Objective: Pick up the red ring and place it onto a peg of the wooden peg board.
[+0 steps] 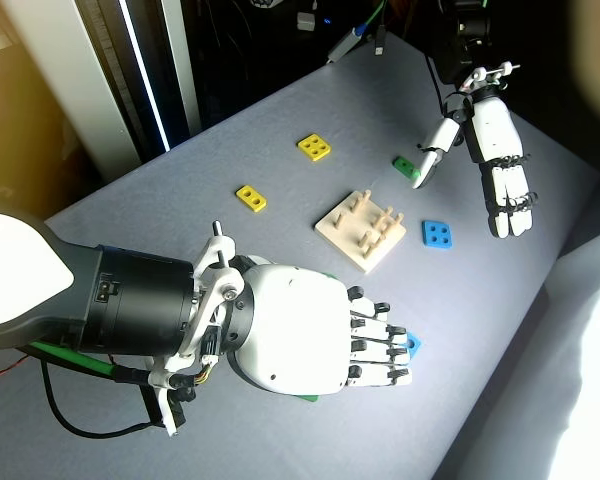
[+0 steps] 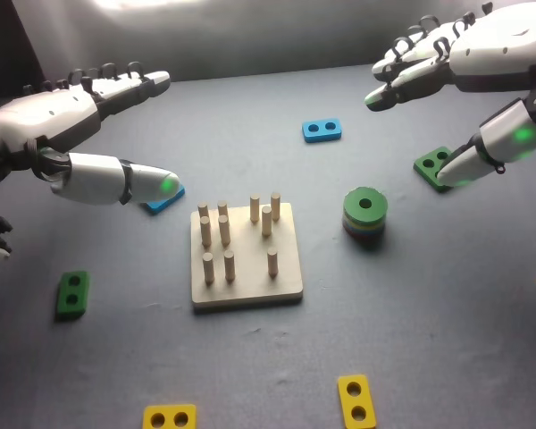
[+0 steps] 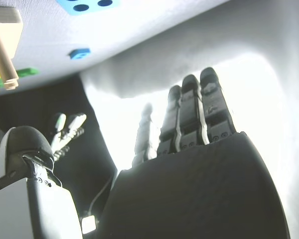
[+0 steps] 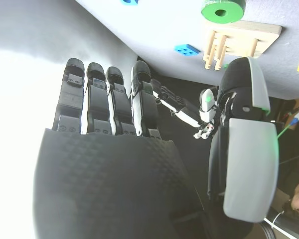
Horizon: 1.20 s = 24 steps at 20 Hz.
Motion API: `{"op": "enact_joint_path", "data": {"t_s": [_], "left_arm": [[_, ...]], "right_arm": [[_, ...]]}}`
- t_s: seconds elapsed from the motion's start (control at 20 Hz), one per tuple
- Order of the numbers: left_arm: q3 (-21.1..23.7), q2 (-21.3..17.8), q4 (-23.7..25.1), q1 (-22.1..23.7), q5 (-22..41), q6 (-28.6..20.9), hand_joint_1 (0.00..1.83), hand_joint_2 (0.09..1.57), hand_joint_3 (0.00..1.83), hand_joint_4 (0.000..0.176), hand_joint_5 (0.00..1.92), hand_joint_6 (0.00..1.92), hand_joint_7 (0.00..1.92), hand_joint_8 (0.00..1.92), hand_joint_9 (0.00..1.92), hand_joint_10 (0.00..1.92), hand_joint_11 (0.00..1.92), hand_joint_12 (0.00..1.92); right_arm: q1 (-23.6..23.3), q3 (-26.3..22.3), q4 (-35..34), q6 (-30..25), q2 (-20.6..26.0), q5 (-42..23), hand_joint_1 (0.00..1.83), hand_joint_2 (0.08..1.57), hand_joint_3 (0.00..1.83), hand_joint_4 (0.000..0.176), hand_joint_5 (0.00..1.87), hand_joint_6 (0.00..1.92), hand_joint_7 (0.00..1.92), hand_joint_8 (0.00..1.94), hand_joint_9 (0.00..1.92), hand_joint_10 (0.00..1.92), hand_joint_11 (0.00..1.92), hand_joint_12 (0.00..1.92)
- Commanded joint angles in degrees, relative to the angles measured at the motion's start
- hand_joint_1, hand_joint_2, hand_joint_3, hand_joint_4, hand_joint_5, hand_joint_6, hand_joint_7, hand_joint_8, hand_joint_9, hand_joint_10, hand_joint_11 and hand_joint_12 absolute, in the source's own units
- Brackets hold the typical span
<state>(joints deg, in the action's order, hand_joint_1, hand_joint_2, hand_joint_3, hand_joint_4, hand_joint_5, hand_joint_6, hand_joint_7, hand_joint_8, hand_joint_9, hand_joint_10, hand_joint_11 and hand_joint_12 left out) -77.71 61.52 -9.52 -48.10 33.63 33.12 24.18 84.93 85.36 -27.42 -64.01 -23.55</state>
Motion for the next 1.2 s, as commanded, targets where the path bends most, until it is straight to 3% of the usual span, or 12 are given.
{"op": "enact_joint_path", "data": {"t_s": [0.0,0.1,0.25,0.35,0.45,0.55,0.6,0.65,0.7,0.8,1.0,1.15], "left_arm": [[-0.13,-0.09,-0.62,0.65,6.59,-0.25,0.37,0.98,0.00,0.176,0.00,0.00,0.00,0.00,0.00,0.00,0.00,0.00],[-0.13,-0.08,-0.63,0.65,6.59,-0.25,0.38,0.98,0.00,0.176,0.00,0.00,0.00,0.00,0.00,0.00,0.00,0.00],[-0.15,-0.08,-0.69,0.64,6.58,-0.25,0.38,0.99,0.00,0.176,0.00,0.00,0.00,0.00,0.00,0.00,0.00,0.00],[-0.15,-0.08,-0.70,0.64,6.58,-0.25,0.39,0.99,0.00,0.176,0.00,0.00,0.00,0.00,0.00,0.00,0.00,0.00],[-0.15,-0.08,-0.71,0.65,6.59,-0.25,0.37,0.98,0.00,0.176,0.00,0.00,0.00,0.00,0.00,0.00,0.00,0.00],[-0.14,-0.07,-0.74,0.65,6.59,-0.25,0.39,1.01,0.01,0.176,0.00,0.00,0.00,0.00,0.00,0.00,0.00,0.00],[-0.13,-0.07,-0.74,0.64,6.59,-0.25,0.39,1.00,0.00,0.176,0.00,0.00,0.00,0.00,0.00,0.00,0.00,0.00],[-0.12,-0.07,-0.74,0.64,6.59,-0.25,0.39,0.99,0.00,0.176,0.00,0.00,0.00,0.00,0.00,0.00,0.00,0.00],[-0.12,-0.07,-0.75,0.64,6.61,-0.25,0.38,0.99,0.00,0.176,0.00,0.00,0.00,0.00,0.00,0.00,0.00,0.00],[-0.10,-0.10,-0.78,0.64,6.70,-0.25,0.39,1.00,0.00,0.176,0.00,0.00,0.00,0.00,0.00,0.00,0.00,0.00],[-0.04,-0.16,-0.80,0.66,6.81,-0.28,0.40,1.00,0.00,0.176,0.00,0.00,0.00,0.00,0.00,0.00,0.00,0.00],[-0.05,-0.16,-0.80,0.72,6.81,-0.29,0.38,1.01,0.00,0.176,0.00,0.00,0.00,0.00,0.00,0.00,0.00,0.00]], "right_arm": [[-0.29,0.25,-1.57,-0.87,-0.19,-0.77,0.76,0.97,0.00,0.033,0.29,0.02,0.05,0.00,0.00,0.00,0.00,0.00],[-0.29,0.25,-0.87,-1.33,-0.25,-0.77,0.75,0.96,0.00,0.077,0.30,0.02,0.06,0.01,0.00,0.00,0.00,0.00],[-0.33,0.25,-0.83,-1.55,-0.26,-0.93,0.78,0.96,0.00,0.078,0.31,0.02,0.05,0.00,0.00,0.00,0.00,0.00],[-0.34,0.25,-0.83,-1.77,-0.26,-1.22,0.74,0.96,0.00,0.088,0.31,0.02,0.05,0.00,0.00,0.00,0.00,0.00],[-0.33,0.25,-0.83,-1.93,-0.30,-1.45,0.72,0.95,0.00,0.084,0.30,0.01,0.05,0.00,0.00,0.00,0.00,0.00],[-0.30,0.25,-0.83,-2.21,-0.43,-1.80,0.76,0.96,0.00,0.053,0.29,0.01,0.06,0.00,0.00,0.00,0.00,0.00],[-0.24,0.25,-0.83,-2.36,-0.52,-1.98,0.78,0.96,0.00,0.044,0.29,0.01,0.04,0.00,0.00,0.00,0.00,0.00],[-0.09,0.24,-0.83,-2.61,-0.68,-2.26,0.81,0.95,0.00,0.049,0.29,0.00,0.03,0.00,0.00,0.00,0.00,0.00],[0.13,0.23,-0.83,-2.78,-0.93,-2.48,0.80,0.94,0.00,0.042,0.28,0.00,0.02,0.00,0.00,0.00,0.00,0.00],[0.50,0.23,-0.85,-2.86,-1.41,-2.59,0.85,0.94,0.00,0.015,0.29,0.00,0.09,0.02,0.00,0.00,0.00,0.00],[1.70,0.24,-0.85,-2.84,-2.24,-2.72,0.83,0.96,0.00,0.035,0.25,0.00,0.11,0.02,0.00,0.00,0.00,0.00],[2.13,0.31,-0.84,-2.83,-2.25,-2.23,0.82,0.95,0.00,0.029,0.24,0.00,0.09,0.01,0.00,0.00,0.00,0.00]]}}
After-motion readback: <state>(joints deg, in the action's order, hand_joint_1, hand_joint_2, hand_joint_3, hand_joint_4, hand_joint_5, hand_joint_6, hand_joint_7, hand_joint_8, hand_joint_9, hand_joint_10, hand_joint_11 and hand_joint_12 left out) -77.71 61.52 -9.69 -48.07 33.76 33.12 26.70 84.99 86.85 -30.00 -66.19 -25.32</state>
